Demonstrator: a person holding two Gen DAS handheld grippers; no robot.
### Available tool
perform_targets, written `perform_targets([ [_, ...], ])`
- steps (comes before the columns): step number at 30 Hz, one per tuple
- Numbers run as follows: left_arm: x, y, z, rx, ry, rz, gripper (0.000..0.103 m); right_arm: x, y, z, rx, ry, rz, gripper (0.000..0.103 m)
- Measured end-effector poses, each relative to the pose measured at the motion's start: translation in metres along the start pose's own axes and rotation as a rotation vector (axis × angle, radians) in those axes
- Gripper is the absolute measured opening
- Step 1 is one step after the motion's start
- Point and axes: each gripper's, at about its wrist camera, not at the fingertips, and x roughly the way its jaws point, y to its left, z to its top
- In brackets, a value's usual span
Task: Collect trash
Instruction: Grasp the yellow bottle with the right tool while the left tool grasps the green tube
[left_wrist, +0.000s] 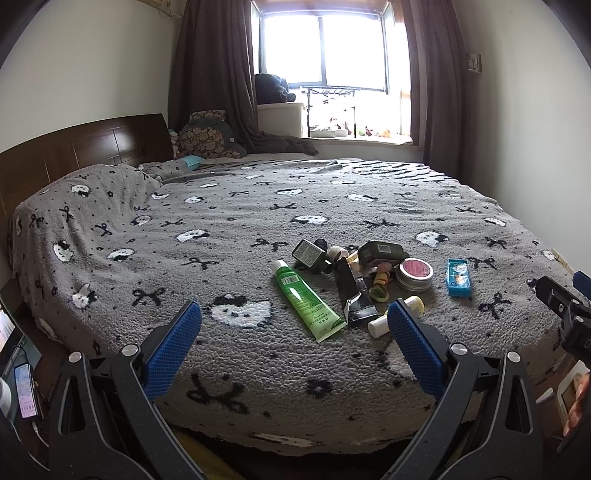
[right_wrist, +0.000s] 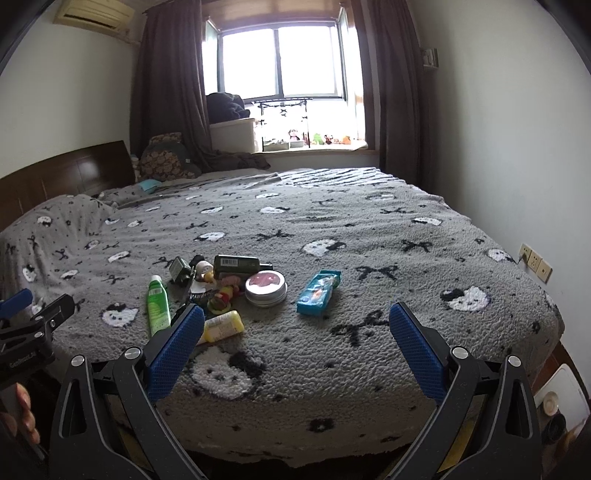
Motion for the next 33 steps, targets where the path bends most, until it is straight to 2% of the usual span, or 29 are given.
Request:
perform_targets([
  [5,0.021,0.006,-0.011,0.011,0.038,-0.012,0.095,0.024,0.007,-0.014,-0.038,0.048,0.012,0.1],
  [9,0.042,0.013,-0.02,0.029,0.085,-0.01,0.095,0.051,0.017,-0.027,-0.046,0.117,0.092,0.1],
  [14,0.074,0.026,-0.032,0.026,0.159,-0.005,0.095,0.083,0.03,-0.042,-0.058,0.188,0.136,0.1],
  [18,0.097,0.034,-0.036,0.028,0.196,0.004,0.094,0.111,0.049,-0.053,-0.101,0.232,0.205,0.1],
  [25,0.119,0.041,-0.033,0.042,0.22,0.015,0.094,0.143,0.081,-0.057,-0.202,0.224,0.272,0.1],
  [33,0.135,0.05,-0.029,0.027,0.242,0.019,0.094,0.178,0.095,-0.052,-0.273,0.254,0.255,0.099],
])
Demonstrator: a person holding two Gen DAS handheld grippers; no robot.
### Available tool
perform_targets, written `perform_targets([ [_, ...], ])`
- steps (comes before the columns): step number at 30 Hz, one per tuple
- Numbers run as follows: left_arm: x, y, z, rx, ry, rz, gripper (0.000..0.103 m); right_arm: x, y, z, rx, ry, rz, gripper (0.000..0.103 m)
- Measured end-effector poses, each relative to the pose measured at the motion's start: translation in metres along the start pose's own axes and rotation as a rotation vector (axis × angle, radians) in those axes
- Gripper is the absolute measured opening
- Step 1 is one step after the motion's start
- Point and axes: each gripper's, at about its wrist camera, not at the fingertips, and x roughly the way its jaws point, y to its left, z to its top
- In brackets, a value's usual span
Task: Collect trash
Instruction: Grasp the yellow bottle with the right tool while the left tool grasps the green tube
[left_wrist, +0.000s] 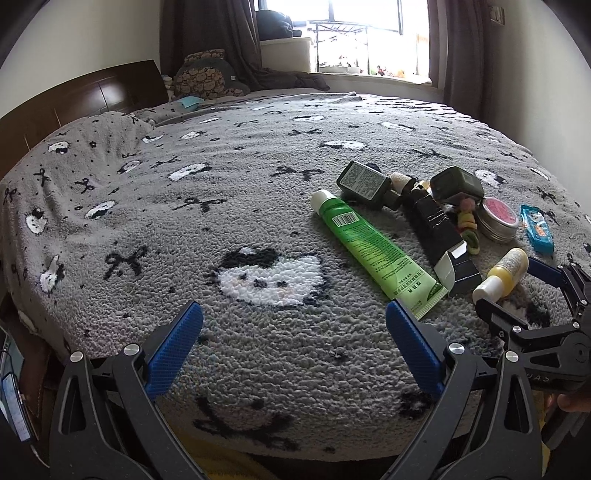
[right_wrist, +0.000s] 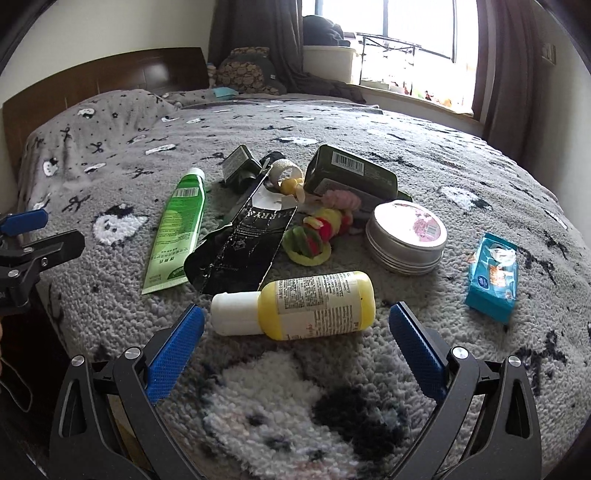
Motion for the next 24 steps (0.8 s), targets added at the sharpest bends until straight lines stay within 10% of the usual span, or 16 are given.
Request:
perform_targets([
  [2,0.005,-0.002,0.002,0.0,0.006,-0.008,0.094,0.004,-0.003,0.001,0.004,0.003,0.022,0.084],
  [24,0.129,-0.039,0.064,-0.054,0.115,-0.026,0.077,-0.045,-0.067,-0.015,0.157,-0.051,-0.048,0.084],
])
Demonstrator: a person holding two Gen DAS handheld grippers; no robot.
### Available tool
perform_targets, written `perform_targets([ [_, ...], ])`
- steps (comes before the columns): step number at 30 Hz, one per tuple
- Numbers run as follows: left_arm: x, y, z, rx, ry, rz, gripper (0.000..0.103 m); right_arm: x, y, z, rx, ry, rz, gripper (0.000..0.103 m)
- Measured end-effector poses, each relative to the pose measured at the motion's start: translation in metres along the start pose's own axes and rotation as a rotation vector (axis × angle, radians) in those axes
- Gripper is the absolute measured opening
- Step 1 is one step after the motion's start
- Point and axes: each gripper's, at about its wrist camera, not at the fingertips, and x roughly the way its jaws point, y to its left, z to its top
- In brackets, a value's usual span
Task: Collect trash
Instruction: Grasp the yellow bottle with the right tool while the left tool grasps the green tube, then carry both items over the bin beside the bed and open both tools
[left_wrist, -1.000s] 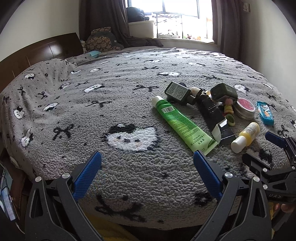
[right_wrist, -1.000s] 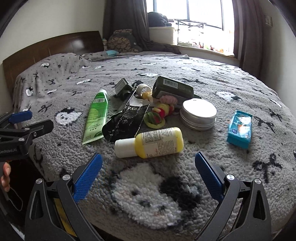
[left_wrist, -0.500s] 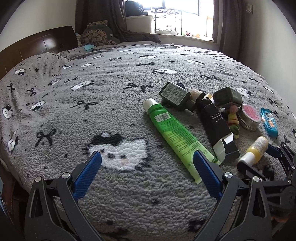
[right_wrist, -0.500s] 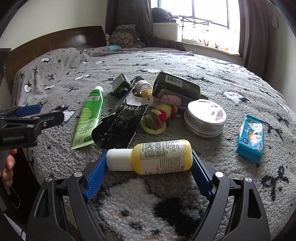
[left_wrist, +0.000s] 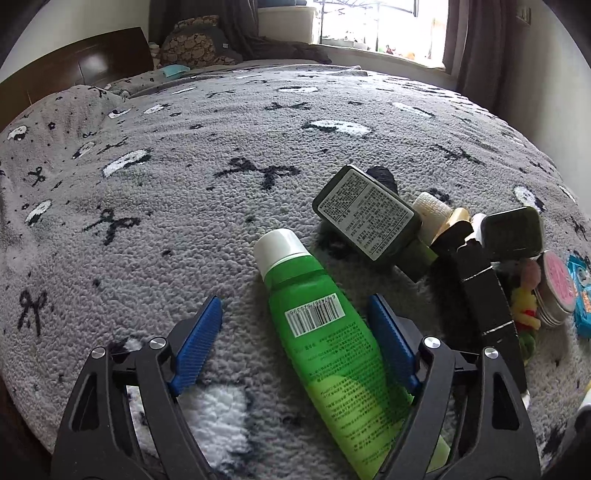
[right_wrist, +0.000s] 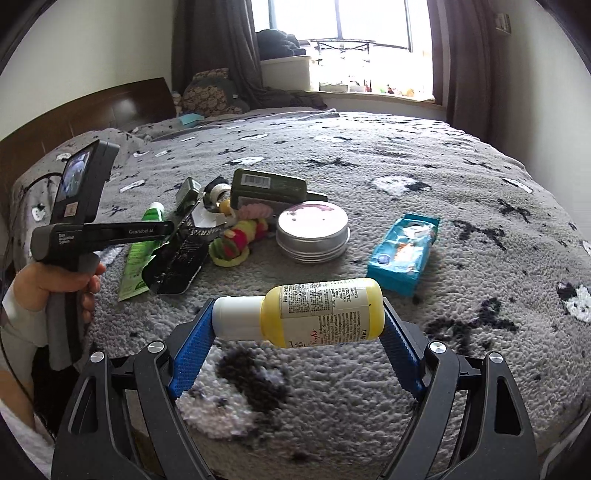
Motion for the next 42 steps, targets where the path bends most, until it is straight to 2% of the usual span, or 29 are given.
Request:
perform_targets([
  [2,0.007,-0.003,0.003,0.008,0.017,0.006,0.077,0.001,-0.005,-0.001,0.016,0.0,-0.006,0.084],
  [7,0.012,0.004,0.009,-0.045,0.061,-0.021,0.075,-0.004,-0.01,-0.005,0.034,-0.007,-0.021,0.084],
  [9,0.01,0.0,0.007,-0.018,0.05,-0.02,0.069,-0.007,-0.011,-0.005,0.037,-0.011,-0.023,0.084],
  [11,0.006,-0.003,0.006,0.002,0.031,-0.031,0.051,-0.013,-0.011,-0.006,0.037,-0.018,-0.024,0.084],
  [14,-0.002,-0.007,0.0,0.028,0.016,-0.026,0.042,-0.021,-0.011,-0.005,0.035,-0.032,-0.03,0.084],
  [17,-0.013,-0.009,-0.008,0.05,0.01,-0.03,0.038,-0.033,-0.012,-0.005,0.036,-0.049,-0.034,0.084],
  [25,-0.046,-0.006,-0.043,0.075,-0.003,-0.053,0.035,-0.052,-0.016,-0.014,0.05,-0.06,-0.047,0.084],
  [32,-0.095,-0.01,-0.079,0.103,-0.054,-0.089,0.035,-0.07,-0.012,-0.024,0.036,-0.071,-0.044,0.084],
  [38,-0.145,-0.017,-0.11,0.134,-0.122,-0.118,0.035,-0.093,-0.003,-0.034,-0.036,-0.084,-0.057,0.084],
  [42,-0.17,-0.023,-0.129,0.148,-0.139,-0.135,0.035,-0.109,-0.003,-0.046,-0.08,-0.083,-0.071,0.084],
])
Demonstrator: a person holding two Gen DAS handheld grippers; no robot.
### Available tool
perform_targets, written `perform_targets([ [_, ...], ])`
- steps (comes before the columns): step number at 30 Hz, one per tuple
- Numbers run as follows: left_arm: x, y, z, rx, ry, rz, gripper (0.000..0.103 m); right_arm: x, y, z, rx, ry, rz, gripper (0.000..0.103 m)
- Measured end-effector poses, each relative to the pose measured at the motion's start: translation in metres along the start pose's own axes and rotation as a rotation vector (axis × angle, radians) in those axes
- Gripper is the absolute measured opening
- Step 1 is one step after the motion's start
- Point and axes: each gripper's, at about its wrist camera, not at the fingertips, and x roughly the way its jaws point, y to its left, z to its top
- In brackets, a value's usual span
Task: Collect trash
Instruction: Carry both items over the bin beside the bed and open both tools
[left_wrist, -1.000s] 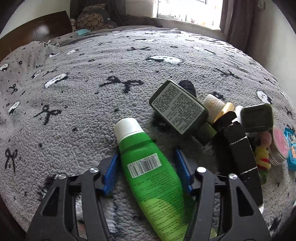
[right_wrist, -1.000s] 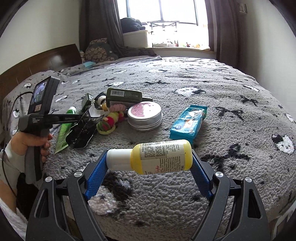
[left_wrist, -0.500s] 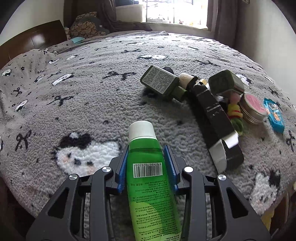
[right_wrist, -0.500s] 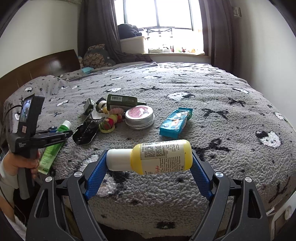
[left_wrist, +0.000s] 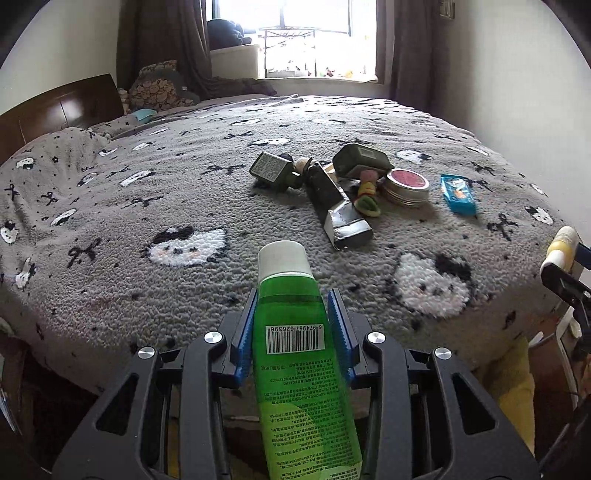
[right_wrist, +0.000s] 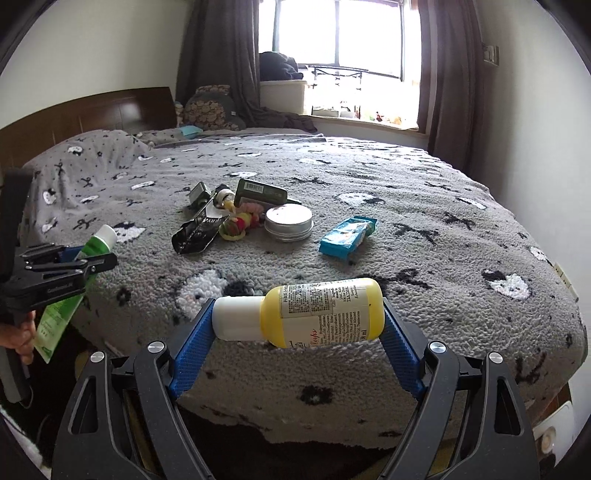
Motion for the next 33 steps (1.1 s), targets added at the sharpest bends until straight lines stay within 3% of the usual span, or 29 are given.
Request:
perform_targets([
  [11,-0.042,-0.038,-0.051,0.057,0.027,-0.107,0.035,-0.026,-0.012,-0.033,0.038,0.054,0.004,0.084],
  [19,-0.024,-0.059,-0.102,0.085,0.177,-0.173,0.035,-0.008,-0.003,-0.064,0.049,0.164,0.055,0.084],
  [27,0.011,-0.066,-0.141,0.102,0.328,-0.188,0.035,0.017,0.004,-0.09,0.065,0.263,0.077,0.084],
  [33,0.038,-0.072,-0.168,0.119,0.43,-0.203,0.035,0.042,0.006,-0.114,0.117,0.352,0.154,0.084],
])
